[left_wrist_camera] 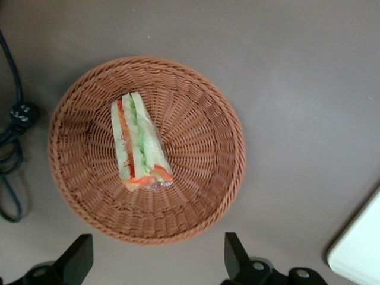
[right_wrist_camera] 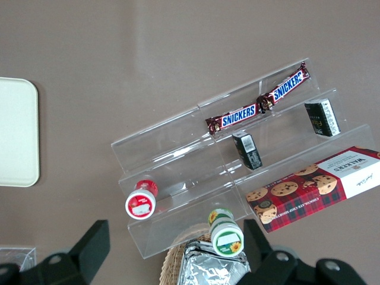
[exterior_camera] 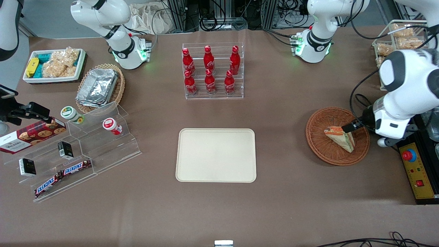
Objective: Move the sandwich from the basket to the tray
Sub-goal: 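Move the left gripper over the wrapped sandwich in the wicker basket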
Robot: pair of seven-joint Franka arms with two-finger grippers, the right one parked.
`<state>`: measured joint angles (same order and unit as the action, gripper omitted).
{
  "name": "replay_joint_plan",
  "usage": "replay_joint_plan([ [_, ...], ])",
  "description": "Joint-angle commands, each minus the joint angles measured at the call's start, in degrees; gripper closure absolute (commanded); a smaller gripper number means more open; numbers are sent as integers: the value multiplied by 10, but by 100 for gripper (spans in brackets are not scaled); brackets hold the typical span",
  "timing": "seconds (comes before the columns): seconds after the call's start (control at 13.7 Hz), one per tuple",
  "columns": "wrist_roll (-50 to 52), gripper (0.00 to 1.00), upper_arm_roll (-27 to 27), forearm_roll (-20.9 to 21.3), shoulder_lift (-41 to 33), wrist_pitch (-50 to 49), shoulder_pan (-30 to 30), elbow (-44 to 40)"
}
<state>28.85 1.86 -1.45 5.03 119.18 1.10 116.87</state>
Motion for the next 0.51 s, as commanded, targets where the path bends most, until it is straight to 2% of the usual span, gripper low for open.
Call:
replay_joint_plan([
  [0.0, 61, 1, 1, 28, 10, 99, 8, 76],
  [0.15, 104, 1, -1, 43, 40, 141, 8, 97],
  [0.29, 159, 1, -1, 83, 61, 145, 8, 96],
  [0.44, 194, 1, -1, 100, 80, 162, 8, 96],
])
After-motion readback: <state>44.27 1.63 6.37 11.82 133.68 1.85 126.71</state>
